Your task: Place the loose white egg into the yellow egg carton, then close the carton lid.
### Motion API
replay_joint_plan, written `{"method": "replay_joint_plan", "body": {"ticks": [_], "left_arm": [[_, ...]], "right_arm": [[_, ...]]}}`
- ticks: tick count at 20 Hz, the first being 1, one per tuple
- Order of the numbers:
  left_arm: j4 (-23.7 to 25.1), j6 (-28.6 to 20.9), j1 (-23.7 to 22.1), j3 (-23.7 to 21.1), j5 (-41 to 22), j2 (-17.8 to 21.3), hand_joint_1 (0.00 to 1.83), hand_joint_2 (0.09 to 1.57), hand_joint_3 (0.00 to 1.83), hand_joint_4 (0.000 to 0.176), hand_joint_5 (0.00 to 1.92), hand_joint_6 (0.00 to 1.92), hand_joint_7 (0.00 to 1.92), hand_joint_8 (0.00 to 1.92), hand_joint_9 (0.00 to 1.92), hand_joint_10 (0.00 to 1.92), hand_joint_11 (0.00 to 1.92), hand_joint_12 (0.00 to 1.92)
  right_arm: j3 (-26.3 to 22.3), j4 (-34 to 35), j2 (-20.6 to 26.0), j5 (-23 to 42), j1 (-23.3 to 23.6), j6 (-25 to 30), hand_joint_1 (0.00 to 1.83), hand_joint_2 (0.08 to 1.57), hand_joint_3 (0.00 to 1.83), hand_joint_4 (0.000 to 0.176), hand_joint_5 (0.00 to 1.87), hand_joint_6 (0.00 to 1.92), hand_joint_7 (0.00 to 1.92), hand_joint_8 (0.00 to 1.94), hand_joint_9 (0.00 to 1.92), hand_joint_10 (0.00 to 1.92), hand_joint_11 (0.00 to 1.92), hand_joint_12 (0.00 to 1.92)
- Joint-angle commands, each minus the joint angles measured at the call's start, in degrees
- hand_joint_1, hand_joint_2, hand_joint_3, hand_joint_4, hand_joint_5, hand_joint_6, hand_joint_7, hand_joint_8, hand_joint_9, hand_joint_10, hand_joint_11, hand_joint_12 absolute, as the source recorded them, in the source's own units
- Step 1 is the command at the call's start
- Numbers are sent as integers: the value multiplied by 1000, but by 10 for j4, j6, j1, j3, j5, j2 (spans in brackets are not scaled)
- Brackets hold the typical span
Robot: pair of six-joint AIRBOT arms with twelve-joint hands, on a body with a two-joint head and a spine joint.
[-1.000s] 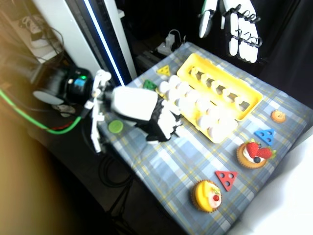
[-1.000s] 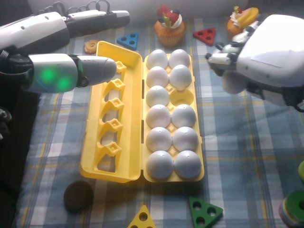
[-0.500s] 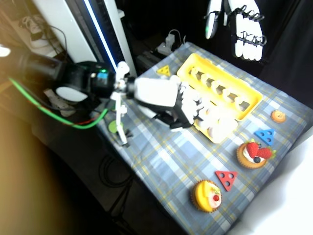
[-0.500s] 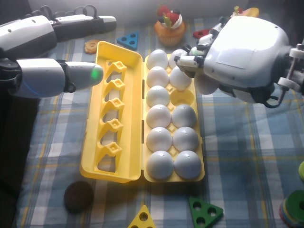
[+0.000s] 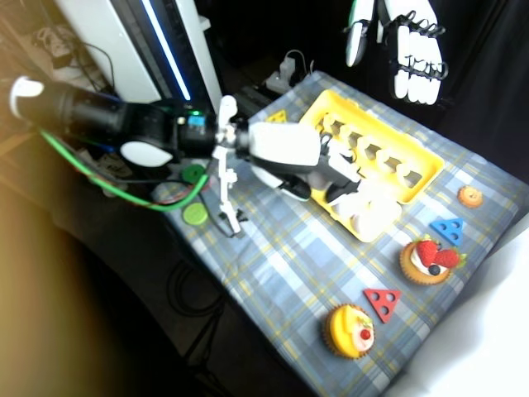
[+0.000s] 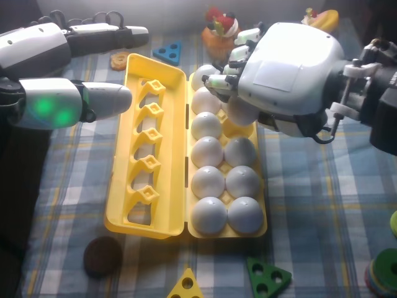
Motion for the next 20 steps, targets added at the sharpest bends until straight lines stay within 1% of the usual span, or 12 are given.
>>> {"method": "replay_joint_plan", "body": {"ticks": [1,3,4,6,10,13,14,15,16,17,18,20], "left_arm": [[-12,0,-5,0,-66,3,389,1310,1,0,207,0,130,0,115,1,0,346],[-12,0,-6,0,-66,3,388,1312,2,0,207,0,121,0,112,1,0,363],[-12,0,-6,-1,-66,3,413,1303,0,0,225,6,130,4,123,5,0,365],[-13,0,-5,-1,-66,3,413,1301,0,0,231,3,129,1,119,2,0,337],[-16,0,-4,-1,-68,3,347,1320,2,0,207,1,112,1,103,1,0,313],[-32,0,6,-5,-81,10,370,1313,0,0,206,1,121,4,106,6,0,277],[-36,0,8,-5,-83,11,388,1304,0,0,203,1,129,3,120,8,0,345],[-47,0,13,-5,-91,12,401,1320,1,0,205,1,150,5,150,14,0,472],[-55,0,15,-5,-96,12,392,1336,2,0,185,0,148,2,156,10,0,528],[-65,0,18,-5,-101,12,377,1351,2,0,151,0,140,3,155,6,0,629],[-80,0,24,-4,-115,11,342,1369,3,0,101,1,133,2,176,9,0,771],[-112,-12,51,3,-160,-2,325,1384,1,0,85,2,147,3,214,14,0,1058]], "right_arm": [[5,-5,0,63,10,-4,1181,1269,0,0,620,1361,808,1495,888,1580,895,1919],[10,-1,-5,57,10,-4,1132,1304,0,0,537,1529,750,1474,758,1408,789,1819],[11,0,-5,55,10,-4,1074,1221,0,0,343,839,489,798,515,1101,435,1711],[8,-1,-5,53,10,-4,983,1186,0,0,162,249,373,162,343,656,170,1557],[-9,-1,6,60,10,-4,1072,1164,0,0,93,42,243,11,117,381,0,1064],[-37,0,39,89,10,-4,1213,1165,0,0,1,0,1,0,0,5,0,31],[-44,1,47,92,10,-4,1132,1205,14,0,0,0,0,0,0,0,0,5],[-58,1,69,100,8,-4,1293,1182,20,0,24,36,215,646,245,933,150,1538],[-71,0,90,105,4,-4,1340,1187,24,0,7,30,42,758,48,1219,49,1844],[-79,0,103,109,0,-4,1315,1186,23,0,1,5,8,151,9,474,9,1881],[-87,0,117,118,-8,-4,1155,1218,34,0,0,0,1,29,1,94,1,1913],[-104,8,149,141,-31,-4,900,1196,10,16,18,4,13,3,51,25,0,1211]]}}
